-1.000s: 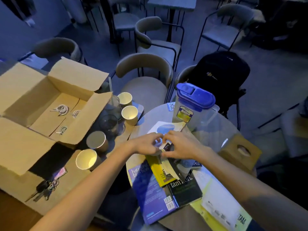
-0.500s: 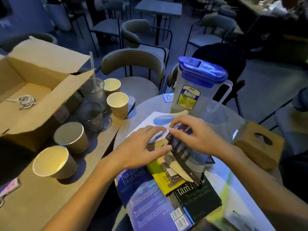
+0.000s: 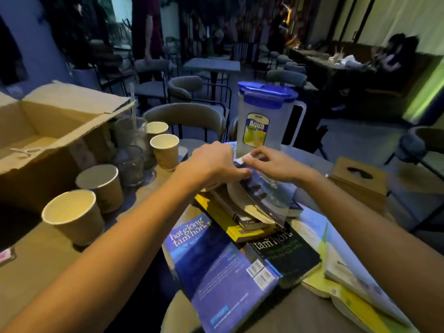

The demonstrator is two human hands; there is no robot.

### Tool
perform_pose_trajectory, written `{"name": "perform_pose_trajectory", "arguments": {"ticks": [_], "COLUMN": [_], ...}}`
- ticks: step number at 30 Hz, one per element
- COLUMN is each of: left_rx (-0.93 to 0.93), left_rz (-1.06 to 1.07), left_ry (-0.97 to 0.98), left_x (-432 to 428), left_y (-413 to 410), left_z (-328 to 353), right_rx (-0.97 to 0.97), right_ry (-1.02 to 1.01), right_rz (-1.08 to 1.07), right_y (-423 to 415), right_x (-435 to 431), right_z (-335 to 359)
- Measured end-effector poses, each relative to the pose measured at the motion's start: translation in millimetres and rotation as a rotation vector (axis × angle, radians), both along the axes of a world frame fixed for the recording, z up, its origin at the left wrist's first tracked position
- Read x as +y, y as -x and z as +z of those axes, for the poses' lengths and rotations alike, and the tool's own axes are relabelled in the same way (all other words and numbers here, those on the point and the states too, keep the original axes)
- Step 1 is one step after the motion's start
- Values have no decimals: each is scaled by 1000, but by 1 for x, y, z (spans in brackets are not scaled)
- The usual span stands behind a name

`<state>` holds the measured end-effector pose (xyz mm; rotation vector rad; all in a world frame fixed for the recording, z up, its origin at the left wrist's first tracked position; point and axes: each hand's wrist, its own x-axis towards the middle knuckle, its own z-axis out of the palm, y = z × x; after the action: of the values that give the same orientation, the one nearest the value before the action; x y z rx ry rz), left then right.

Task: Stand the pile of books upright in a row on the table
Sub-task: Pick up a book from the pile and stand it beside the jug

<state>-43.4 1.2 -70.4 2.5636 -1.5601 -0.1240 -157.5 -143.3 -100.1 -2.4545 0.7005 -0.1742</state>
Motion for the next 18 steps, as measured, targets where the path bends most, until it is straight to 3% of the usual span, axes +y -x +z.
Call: {"name": "perform_pose_trajectory", "arguments": {"ticks": [4, 9, 18], "left_rx": [-131, -210, -225], "left_rz": [48, 46, -76], "left_ry": [109, 209, 523], "left_x": [0, 12, 29], "left_y": [13, 18, -12], "left_z": [-9, -24, -2], "right_rx": [17, 145, -84], "right_ry": [106, 376, 471], "right_rz": [55, 96, 119], "right_y": [-6, -20, -15], "right_x": [3, -2, -15], "right_z": [2, -6, 40]}}
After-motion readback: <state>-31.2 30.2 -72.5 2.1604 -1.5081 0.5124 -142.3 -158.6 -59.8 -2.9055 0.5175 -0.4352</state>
